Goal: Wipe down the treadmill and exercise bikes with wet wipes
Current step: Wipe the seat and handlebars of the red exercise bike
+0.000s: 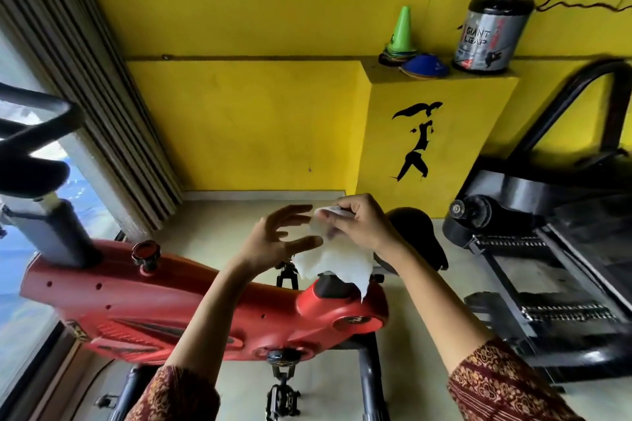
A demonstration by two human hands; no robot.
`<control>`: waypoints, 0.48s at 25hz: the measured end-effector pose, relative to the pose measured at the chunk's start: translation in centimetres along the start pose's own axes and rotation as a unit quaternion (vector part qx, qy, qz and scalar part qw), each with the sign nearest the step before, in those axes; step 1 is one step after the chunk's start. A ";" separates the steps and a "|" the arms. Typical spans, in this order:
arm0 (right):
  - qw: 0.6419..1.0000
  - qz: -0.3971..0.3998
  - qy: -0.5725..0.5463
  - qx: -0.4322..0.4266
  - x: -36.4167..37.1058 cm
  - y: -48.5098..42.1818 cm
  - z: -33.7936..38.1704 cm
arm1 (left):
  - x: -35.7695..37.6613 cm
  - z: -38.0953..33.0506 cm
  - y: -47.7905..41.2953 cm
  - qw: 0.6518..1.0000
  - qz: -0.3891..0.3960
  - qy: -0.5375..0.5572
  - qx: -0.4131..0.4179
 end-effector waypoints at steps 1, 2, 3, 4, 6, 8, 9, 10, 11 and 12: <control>1.000 0.001 -0.025 0.008 -0.4 -0.1 -0.2 | 0.6 0.2 -0.1 1.000 0.023 -0.014 -0.005; 0.999 0.001 -0.043 0.013 -0.9 -0.1 0.0 | 1.1 0.4 -0.2 0.999 0.040 -0.018 -0.010; 0.998 0.001 -0.061 0.016 -1.3 -0.1 0.1 | 1.4 0.7 -0.2 0.998 0.052 -0.016 -0.020; 0.997 -0.001 -0.078 0.019 -1.6 0.0 0.4 | 1.7 1.0 0.0 0.998 0.061 -0.002 -0.027; 0.991 -0.023 -0.125 0.039 -2.6 0.1 0.5 | 2.0 1.4 0.6 0.994 0.079 0.056 -0.050; 0.983 -0.045 -0.167 0.060 -3.3 0.1 0.1 | 2.3 1.5 1.1 0.984 0.094 0.122 -0.089; 0.982 -0.050 -0.171 0.067 -3.5 0.0 -0.2 | 2.7 1.5 1.4 0.976 0.099 0.161 -0.112; 0.981 -0.052 -0.170 0.073 -3.6 -0.1 -0.3 | 3.1 1.5 1.6 0.965 0.104 0.197 -0.139; 0.980 -0.054 -0.171 0.081 -3.6 -0.1 -0.4 | 3.7 1.5 1.9 0.953 0.106 0.231 -0.167; 0.978 -0.052 -0.185 0.088 -3.6 0.0 -0.3 | 4.3 1.3 2.1 0.944 0.112 0.249 -0.185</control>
Point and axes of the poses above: each hand's wrist, its own y-axis away from the middle knuckle, its own x-axis out of the palm, z = x × y, the point moved 8 cm from there along -y, towards the middle knuckle, and after that the axes turned 14 degrees about x, right-handed, at the moved point
